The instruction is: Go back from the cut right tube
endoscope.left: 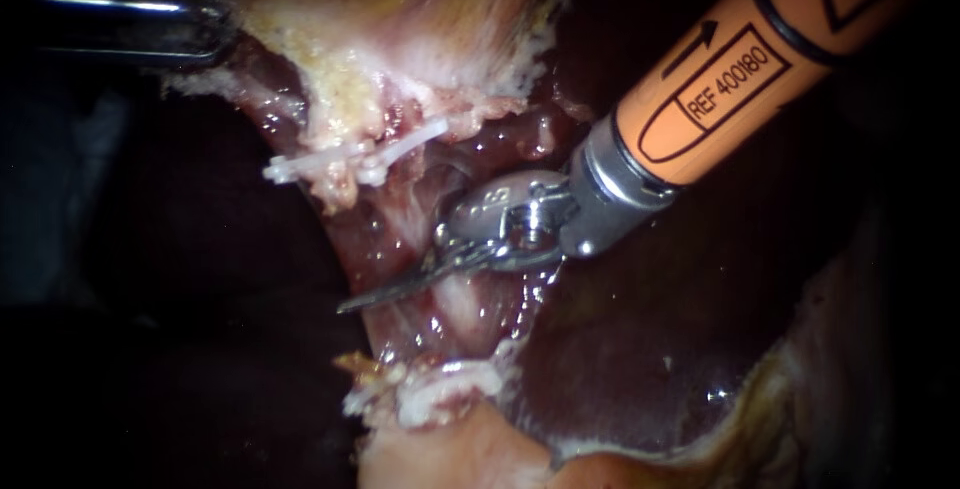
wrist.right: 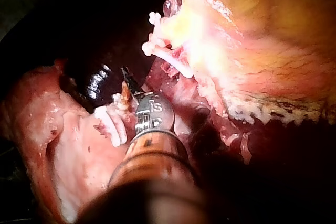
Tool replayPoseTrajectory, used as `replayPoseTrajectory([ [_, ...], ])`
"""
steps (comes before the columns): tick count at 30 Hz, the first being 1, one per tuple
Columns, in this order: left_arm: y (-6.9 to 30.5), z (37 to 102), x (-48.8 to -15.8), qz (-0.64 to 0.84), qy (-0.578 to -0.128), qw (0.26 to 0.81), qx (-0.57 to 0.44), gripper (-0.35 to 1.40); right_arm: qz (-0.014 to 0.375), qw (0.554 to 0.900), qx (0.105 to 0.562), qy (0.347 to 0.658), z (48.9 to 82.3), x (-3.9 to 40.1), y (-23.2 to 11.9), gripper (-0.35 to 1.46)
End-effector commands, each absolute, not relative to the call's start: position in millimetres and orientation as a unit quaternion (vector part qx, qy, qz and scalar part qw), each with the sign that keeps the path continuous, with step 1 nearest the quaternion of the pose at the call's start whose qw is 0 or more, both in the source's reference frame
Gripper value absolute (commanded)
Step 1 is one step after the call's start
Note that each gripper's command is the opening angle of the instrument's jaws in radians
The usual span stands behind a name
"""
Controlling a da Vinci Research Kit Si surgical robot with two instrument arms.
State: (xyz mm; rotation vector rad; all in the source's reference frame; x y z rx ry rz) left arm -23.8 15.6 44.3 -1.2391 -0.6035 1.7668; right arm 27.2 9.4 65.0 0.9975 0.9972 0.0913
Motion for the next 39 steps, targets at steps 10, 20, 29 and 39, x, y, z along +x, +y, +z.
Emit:
replayPoseTrajectory([
  [10, 15.6, 44.4, -23.7, 0.71, -0.242, 0.435, -0.498, -0.35, 0.078, 0.757, 0.443, 0.475, 64.6, 26.9, 9.1, 1.09],
  [20, 15.6, 44.4, -23.7, 0.71, -0.242, 0.435, -0.498, -0.35, 0.14, 0.759, 0.405, 0.49, 64.2, 25.7, 8.8, 1.43],
  [29, 15.7, 44.5, -23.6, 0.71, -0.243, 0.435, -0.498, -0.35, 0.162, 0.844, 0.214, 0.464, 60.1, 16.1, 8.2, 1.43],
  [39, 15.7, 44.6, -23.6, 0.71, -0.242, 0.434, -0.498, -0.35, 0.139, 0.904, 0.149, 0.376, 57.1, 8.4, 11.4, 1.45],
])
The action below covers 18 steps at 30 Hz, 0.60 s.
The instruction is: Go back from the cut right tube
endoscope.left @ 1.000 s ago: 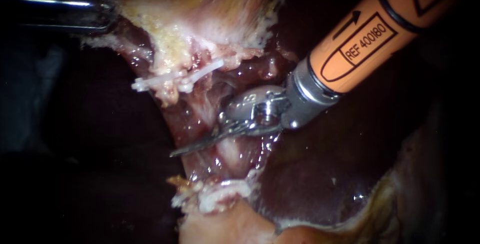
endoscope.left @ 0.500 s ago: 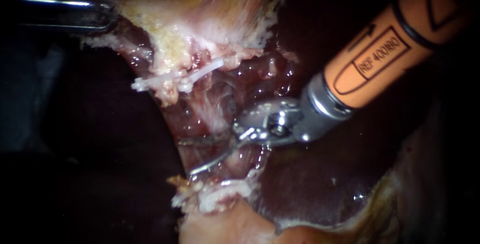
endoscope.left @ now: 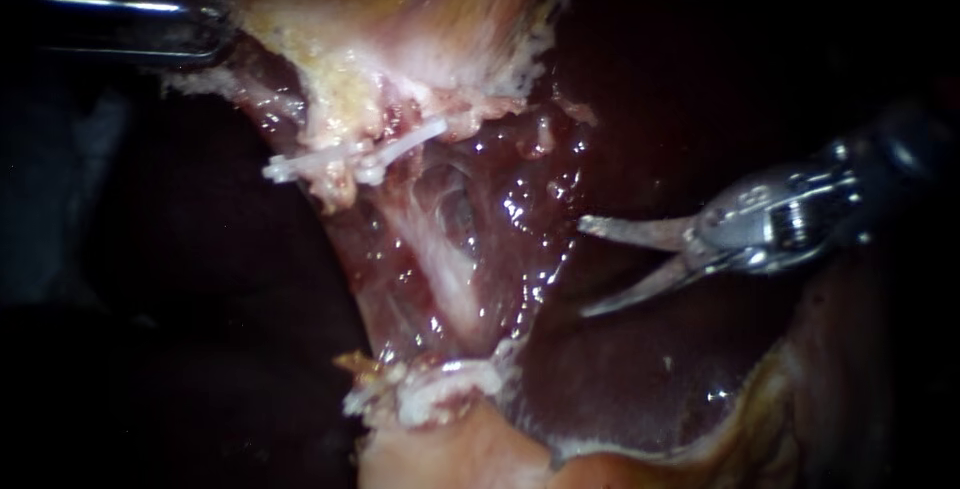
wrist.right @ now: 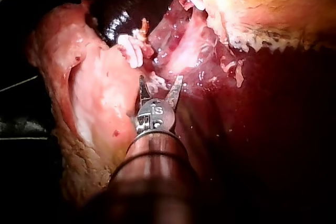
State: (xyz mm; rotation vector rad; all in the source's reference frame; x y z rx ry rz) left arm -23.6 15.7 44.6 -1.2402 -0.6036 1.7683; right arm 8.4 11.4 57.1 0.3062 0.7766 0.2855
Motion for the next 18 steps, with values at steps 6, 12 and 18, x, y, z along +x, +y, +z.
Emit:
replayPoseTrajectory([
  [6, 15.7, 44.9, -23.7, 0.71, -0.242, 0.434, -0.498, -0.35, 0.139, 0.907, 0.151, 0.368, 57.2, 8.1, 11.4, 1.45],
  [12, 15.2, 46.7, -24.8, 0.712, -0.236, 0.434, -0.499, -0.35, 0.142, 0.907, 0.155, 0.366, 57.3, 8.0, 11.4, 1.45],
  [18, 14.5, 49.7, -26.8, 0.717, -0.235, 0.431, -0.495, -0.35, 0.143, 0.906, 0.156, 0.365, 57.3, 8.0, 11.4, 1.45],
])
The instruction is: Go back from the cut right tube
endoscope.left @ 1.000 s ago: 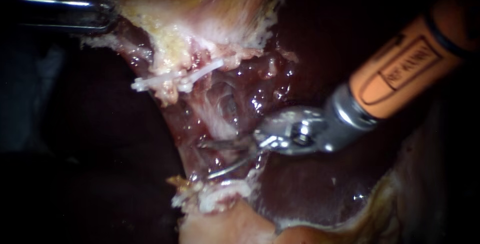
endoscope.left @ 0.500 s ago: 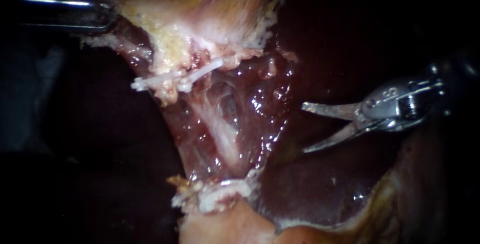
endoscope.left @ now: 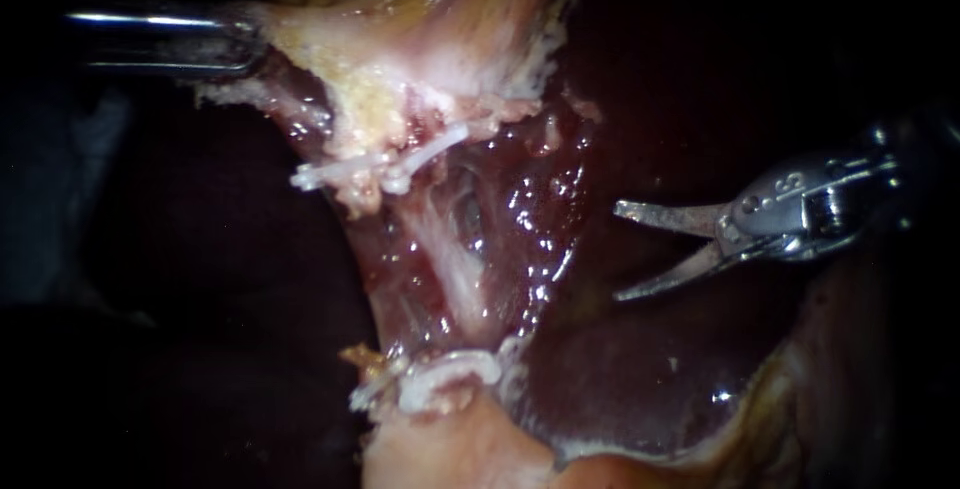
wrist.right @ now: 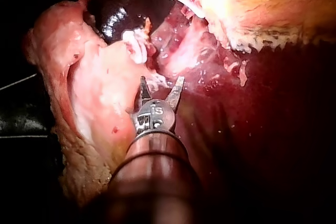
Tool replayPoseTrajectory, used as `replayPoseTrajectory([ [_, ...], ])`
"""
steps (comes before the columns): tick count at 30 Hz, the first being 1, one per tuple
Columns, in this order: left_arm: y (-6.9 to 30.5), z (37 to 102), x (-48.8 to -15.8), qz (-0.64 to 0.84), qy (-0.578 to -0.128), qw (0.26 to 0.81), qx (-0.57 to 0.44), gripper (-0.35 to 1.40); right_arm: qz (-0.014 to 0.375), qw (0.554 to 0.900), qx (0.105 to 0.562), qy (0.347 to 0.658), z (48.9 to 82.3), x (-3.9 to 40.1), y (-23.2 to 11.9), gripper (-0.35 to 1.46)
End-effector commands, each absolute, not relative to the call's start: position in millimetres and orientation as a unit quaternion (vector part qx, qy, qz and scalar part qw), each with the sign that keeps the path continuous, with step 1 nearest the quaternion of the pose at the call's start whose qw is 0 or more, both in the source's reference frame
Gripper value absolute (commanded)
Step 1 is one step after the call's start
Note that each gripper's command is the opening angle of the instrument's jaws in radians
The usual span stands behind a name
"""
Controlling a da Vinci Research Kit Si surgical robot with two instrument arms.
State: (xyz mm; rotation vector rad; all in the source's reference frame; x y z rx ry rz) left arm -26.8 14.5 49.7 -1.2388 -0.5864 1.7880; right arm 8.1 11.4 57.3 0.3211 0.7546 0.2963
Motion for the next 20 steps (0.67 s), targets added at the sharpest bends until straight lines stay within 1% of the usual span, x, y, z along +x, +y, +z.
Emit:
replayPoseTrajectory([
  [1, 14.3, 50.2, -27.1, 0.718, -0.235, 0.43, -0.494, -0.35, 0.143, 0.906, 0.156, 0.365, 57.4, 8.0, 11.4, 1.45],
  [6, 13.5, 52.1, -28.1, 0.72, -0.245, 0.431, -0.486, -0.35, 0.143, 0.906, 0.157, 0.366, 57.5, 7.9, 11.5, 1.45],
  [20, 13.6, 52.3, -28.3, 0.72, -0.245, 0.431, -0.486, -0.35, 0.142, 0.906, 0.159, 0.366, 57.5, 8.1, 11.5, 1.45],
])
